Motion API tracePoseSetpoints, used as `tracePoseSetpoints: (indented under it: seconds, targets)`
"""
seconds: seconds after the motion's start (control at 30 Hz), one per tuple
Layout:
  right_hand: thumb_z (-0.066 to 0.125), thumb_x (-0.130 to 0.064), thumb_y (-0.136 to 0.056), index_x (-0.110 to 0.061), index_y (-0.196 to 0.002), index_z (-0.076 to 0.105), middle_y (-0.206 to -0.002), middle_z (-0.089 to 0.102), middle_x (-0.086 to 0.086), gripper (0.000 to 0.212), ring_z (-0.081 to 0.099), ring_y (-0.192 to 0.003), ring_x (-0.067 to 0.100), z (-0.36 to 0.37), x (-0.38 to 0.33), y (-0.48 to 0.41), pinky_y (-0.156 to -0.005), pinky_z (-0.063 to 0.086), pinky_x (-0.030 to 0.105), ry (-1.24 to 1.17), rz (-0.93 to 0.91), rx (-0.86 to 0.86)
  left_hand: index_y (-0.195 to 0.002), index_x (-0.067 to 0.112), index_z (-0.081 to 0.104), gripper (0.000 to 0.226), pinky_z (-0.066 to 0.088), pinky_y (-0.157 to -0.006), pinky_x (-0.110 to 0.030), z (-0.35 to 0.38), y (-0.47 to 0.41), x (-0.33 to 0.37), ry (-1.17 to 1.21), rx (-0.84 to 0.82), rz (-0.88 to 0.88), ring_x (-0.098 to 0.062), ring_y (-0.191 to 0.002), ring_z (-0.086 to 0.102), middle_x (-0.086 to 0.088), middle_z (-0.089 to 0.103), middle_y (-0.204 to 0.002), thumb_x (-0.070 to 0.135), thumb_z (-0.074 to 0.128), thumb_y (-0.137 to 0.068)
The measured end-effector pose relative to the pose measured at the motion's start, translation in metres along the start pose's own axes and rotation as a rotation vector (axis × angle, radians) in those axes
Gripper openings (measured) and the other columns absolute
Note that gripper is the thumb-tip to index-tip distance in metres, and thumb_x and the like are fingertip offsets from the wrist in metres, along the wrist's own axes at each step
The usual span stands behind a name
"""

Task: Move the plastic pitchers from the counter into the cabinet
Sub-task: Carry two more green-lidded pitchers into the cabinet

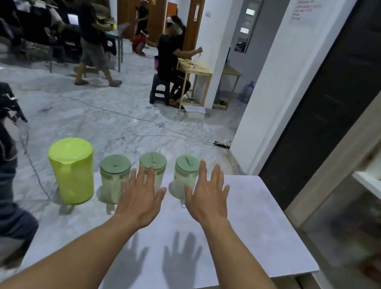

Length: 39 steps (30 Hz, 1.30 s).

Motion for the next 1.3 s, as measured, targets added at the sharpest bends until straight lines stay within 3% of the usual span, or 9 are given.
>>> tracePoseSetpoints:
  seconds: [0.33,0.43,0.53,0.67,0.77,0.9,1.0,1.3]
  targets:
    - [0.049,-0.037,-0.100,-0.017,-0.159,0.007,-0.164,0.015,0.016,0.075,0.012,-0.152,0.033,0.095,0.037,-0.092,-0.120,0.022,0.053,-0.088,0.072,-0.048,-0.156,0.011,0.013,0.077,0.019,-0.120,-0.043,0.076,-0.073,-0.029,0.165,0.026,-0.153,-0.028,-0.149,0.016,-0.012,0.016,-0.163,0.056,0.034,-0.097]
    - [0.054,-0.037,-0.097,-0.017,-0.157,0.016,-0.160,0.026,0.013,0.074,0.027,-0.147,0.032,0.127,0.046,-0.114,-0.113,0.034,0.049,-0.157,0.116,-0.051,-0.150,0.013,0.027,0.082,0.032,-0.113,-0.048,0.106,-0.099,-0.038,0.270,0.057,-0.287,-0.030,-0.141,0.030,-0.012,0.032,-0.155,0.066,0.039,-0.089]
    - [0.059,-0.035,-0.094,-0.017,-0.152,0.024,-0.150,0.038,0.010,0.070,0.039,-0.137,0.031,0.149,0.054,-0.126,-0.104,0.043,0.047,-0.246,0.154,-0.016,-0.149,0.012,0.030,0.084,0.034,-0.112,-0.048,0.124,-0.116,-0.036,0.356,0.096,-0.410,-0.031,-0.140,0.033,-0.010,0.034,-0.154,0.063,0.052,-0.087]
    - [0.067,-0.035,-0.089,-0.019,-0.137,0.036,-0.137,0.052,0.008,0.059,0.048,-0.127,0.032,0.171,0.059,-0.149,-0.095,0.049,0.048,-0.483,0.309,0.014,-0.126,0.018,0.047,0.071,0.045,-0.098,-0.047,0.139,-0.138,-0.037,0.513,0.192,-0.584,-0.030,-0.118,0.053,-0.005,0.058,-0.127,0.062,0.066,-0.074]
    - [0.070,-0.037,-0.086,-0.020,-0.118,0.048,-0.116,0.066,0.006,0.042,0.061,-0.109,0.031,0.187,0.059,-0.161,-0.086,0.053,0.043,-0.652,0.416,-0.033,-0.115,0.020,0.051,0.060,0.048,-0.088,-0.039,0.146,-0.148,-0.039,0.587,0.168,-0.666,-0.028,-0.106,0.060,0.001,0.064,-0.107,0.060,0.069,-0.074]
    - [0.065,-0.036,-0.088,-0.013,-0.104,0.065,-0.100,0.071,0.010,0.028,0.066,-0.095,0.033,0.199,0.062,-0.177,-0.080,0.055,0.041,-0.743,0.508,-0.102,-0.106,0.017,0.063,0.037,0.041,-0.077,-0.030,0.154,-0.162,-0.042,0.648,0.103,-0.634,-0.031,-0.099,0.063,-0.003,0.067,-0.097,0.049,0.062,-0.087]
    - [0.061,-0.030,-0.090,-0.010,-0.101,0.063,-0.096,0.069,0.012,0.023,0.065,-0.092,0.035,0.204,0.063,-0.180,-0.080,0.054,0.042,-0.774,0.486,-0.078,-0.116,0.014,0.063,0.039,0.042,-0.079,-0.030,0.158,-0.167,-0.045,0.640,0.129,-0.615,-0.033,-0.102,0.064,-0.010,0.071,-0.109,0.044,0.058,-0.092]
    - [0.061,-0.022,-0.091,-0.010,-0.092,0.062,-0.082,0.066,0.003,0.011,0.064,-0.081,0.027,0.173,0.069,-0.156,-0.072,0.050,0.033,-0.845,0.516,0.016,-0.090,0.010,0.066,0.031,0.040,-0.069,-0.030,0.128,-0.165,-0.033,0.648,0.149,-0.501,-0.026,-0.082,0.063,-0.005,0.071,-0.087,0.039,0.055,-0.093]
Point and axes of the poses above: each hand's wrist, its own y-axis away from the middle knuckle, its own z-axis out of the palm, x = y × z, the point moved 1 cm from there along -y, towards the middle knuckle
